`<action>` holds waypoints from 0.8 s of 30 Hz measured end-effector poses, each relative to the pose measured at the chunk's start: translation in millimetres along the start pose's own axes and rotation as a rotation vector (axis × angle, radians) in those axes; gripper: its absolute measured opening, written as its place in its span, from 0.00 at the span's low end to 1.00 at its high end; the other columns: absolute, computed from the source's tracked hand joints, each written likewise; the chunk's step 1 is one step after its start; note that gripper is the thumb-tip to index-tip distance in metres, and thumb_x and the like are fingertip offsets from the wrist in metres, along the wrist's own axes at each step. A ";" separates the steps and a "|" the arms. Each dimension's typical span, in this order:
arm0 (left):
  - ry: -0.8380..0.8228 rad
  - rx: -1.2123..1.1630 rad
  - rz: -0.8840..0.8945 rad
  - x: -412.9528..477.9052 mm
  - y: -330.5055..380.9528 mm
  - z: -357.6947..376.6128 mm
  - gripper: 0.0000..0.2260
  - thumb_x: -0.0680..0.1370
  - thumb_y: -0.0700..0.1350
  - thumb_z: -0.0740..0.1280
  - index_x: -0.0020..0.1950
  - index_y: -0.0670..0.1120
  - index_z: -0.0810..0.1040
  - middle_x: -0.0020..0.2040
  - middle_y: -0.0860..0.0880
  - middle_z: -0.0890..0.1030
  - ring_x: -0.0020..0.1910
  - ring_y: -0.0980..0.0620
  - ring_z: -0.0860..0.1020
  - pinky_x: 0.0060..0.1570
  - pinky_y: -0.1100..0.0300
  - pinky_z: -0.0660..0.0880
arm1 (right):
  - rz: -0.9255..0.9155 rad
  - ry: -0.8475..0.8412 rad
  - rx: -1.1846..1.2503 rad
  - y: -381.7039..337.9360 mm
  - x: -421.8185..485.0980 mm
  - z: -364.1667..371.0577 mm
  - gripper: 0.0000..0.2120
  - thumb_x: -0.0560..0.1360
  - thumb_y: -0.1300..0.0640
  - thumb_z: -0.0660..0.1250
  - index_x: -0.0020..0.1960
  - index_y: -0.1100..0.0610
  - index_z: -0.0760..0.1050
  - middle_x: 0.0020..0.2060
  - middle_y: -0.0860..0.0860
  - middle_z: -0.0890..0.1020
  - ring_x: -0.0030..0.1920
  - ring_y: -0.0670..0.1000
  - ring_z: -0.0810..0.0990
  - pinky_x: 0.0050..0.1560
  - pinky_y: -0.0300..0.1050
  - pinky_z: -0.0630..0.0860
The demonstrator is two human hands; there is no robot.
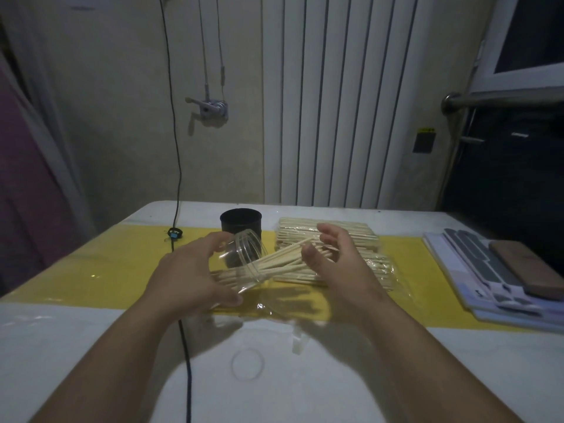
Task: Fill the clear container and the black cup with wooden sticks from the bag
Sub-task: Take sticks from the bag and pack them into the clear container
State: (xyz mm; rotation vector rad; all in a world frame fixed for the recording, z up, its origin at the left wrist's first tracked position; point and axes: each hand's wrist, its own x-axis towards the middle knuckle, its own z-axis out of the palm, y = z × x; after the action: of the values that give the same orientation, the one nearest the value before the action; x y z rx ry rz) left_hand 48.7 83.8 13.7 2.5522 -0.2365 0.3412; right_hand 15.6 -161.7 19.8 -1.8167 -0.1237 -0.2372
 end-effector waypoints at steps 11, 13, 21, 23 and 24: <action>0.015 -0.111 -0.015 3.5 -9.1 2.0 0.43 0.51 0.59 0.79 0.62 0.71 0.66 0.59 0.63 0.76 0.59 0.57 0.75 0.53 0.54 0.75 | -0.015 0.306 0.043 17.2 6.5 -6.4 0.11 0.76 0.63 0.61 0.40 0.52 0.78 0.38 0.48 0.81 0.42 0.50 0.78 0.46 0.48 0.74; 0.020 -0.138 -0.021 4.0 -9.5 1.9 0.42 0.49 0.61 0.78 0.59 0.74 0.64 0.59 0.62 0.76 0.60 0.57 0.75 0.54 0.53 0.75 | -0.006 0.263 -0.086 23.5 6.7 -8.7 0.09 0.73 0.60 0.63 0.37 0.52 0.78 0.33 0.47 0.80 0.39 0.50 0.78 0.43 0.48 0.74; 0.022 -0.156 -0.028 4.9 -11.4 1.7 0.45 0.51 0.59 0.80 0.66 0.69 0.66 0.60 0.61 0.76 0.60 0.56 0.75 0.55 0.52 0.75 | 0.014 -0.132 -0.762 53.2 7.5 -3.2 0.10 0.75 0.54 0.60 0.49 0.49 0.80 0.48 0.44 0.83 0.53 0.51 0.81 0.56 0.47 0.76; 0.019 -0.164 -0.027 5.0 -11.9 1.9 0.44 0.51 0.59 0.80 0.64 0.70 0.65 0.60 0.61 0.76 0.60 0.56 0.75 0.54 0.52 0.75 | -0.099 -0.144 -0.884 61.5 13.1 1.1 0.07 0.75 0.56 0.58 0.45 0.49 0.73 0.49 0.47 0.81 0.54 0.55 0.78 0.54 0.48 0.74; 0.021 -0.168 -0.028 4.9 -11.7 1.7 0.43 0.51 0.59 0.80 0.62 0.71 0.65 0.60 0.61 0.76 0.60 0.56 0.75 0.54 0.52 0.74 | -0.128 -0.137 -0.932 62.9 14.5 2.8 0.06 0.75 0.58 0.58 0.44 0.48 0.71 0.50 0.48 0.80 0.54 0.55 0.77 0.53 0.48 0.73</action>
State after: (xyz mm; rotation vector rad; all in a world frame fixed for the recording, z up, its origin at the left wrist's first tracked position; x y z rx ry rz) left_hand 56.5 92.2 7.9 2.3834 -0.2125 0.3232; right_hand 43.1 -175.7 -36.9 -2.7585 -0.2554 -0.2855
